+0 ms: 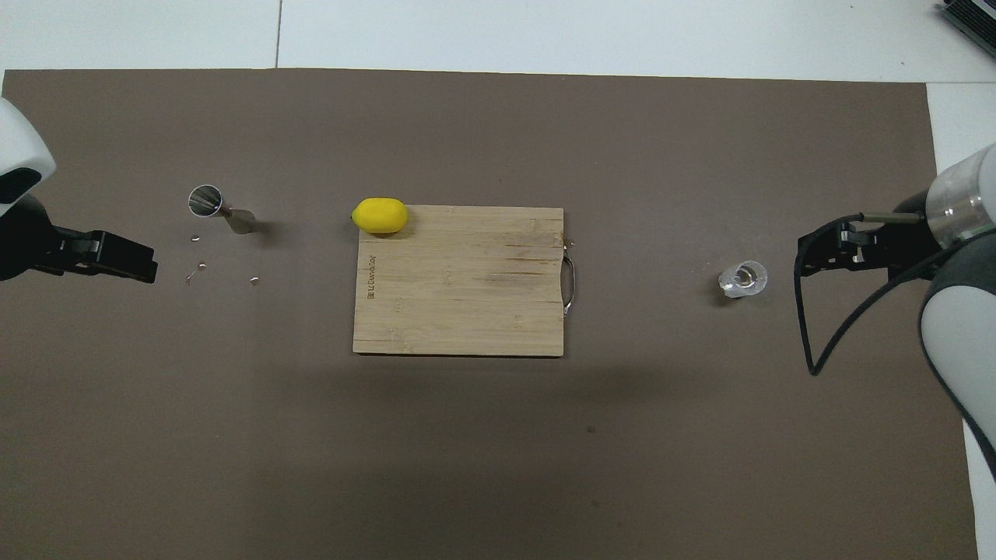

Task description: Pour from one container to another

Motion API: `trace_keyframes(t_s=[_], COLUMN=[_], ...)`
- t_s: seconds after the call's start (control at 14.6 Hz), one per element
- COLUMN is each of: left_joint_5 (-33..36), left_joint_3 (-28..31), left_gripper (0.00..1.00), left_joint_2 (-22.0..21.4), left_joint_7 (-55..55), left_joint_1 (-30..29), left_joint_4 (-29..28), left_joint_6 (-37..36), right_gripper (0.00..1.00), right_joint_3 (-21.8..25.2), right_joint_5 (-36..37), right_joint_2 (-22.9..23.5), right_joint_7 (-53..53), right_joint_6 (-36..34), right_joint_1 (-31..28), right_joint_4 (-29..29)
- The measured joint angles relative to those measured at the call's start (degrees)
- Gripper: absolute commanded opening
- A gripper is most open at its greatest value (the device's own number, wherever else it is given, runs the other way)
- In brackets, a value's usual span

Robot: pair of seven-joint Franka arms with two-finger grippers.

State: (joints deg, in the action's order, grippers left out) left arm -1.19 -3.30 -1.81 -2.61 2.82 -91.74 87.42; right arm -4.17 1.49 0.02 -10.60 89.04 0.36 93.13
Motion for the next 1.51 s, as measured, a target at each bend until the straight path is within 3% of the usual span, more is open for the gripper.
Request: trace_keyframes(t_s=[0.34, 0.68, 1.16, 1.51], left_joint_5=[-2.7, -9.7, -30.6, -42.6], left_joint_3=[0.8, 4.7, 19.0, 20.0], left_gripper=[1.0, 1.0, 1.0, 1.0], left_joint_2=[1.3, 9.5, 21.4, 24.3], left_joint_7=[0.0, 0.0, 7.2, 24.7], left_joint_1=[-1.0, -5.2, -6.3, -8.7], left_joint_4=[-1.0, -1.4, -1.5, -5.3], left_joint_6=[-0.1, 0.3, 4.8, 5.2], right_gripper=[1.0, 1.0, 1.0, 1.0], right_joint_3=[0.0, 0.0, 0.0, 0.0], right_joint_5=[0.0, 0.0, 0.0, 0.0], right_joint_2=[0.0, 0.0, 0.0, -0.1], right_joint_7=[3.7, 4.1, 4.1, 4.1], right_joint_6=[1.0, 1.2, 1.2, 1.2], right_joint_1=[0.0, 0.0, 0.0, 0.0], right_joint_4=[0.0, 0.0, 0.0, 0.0])
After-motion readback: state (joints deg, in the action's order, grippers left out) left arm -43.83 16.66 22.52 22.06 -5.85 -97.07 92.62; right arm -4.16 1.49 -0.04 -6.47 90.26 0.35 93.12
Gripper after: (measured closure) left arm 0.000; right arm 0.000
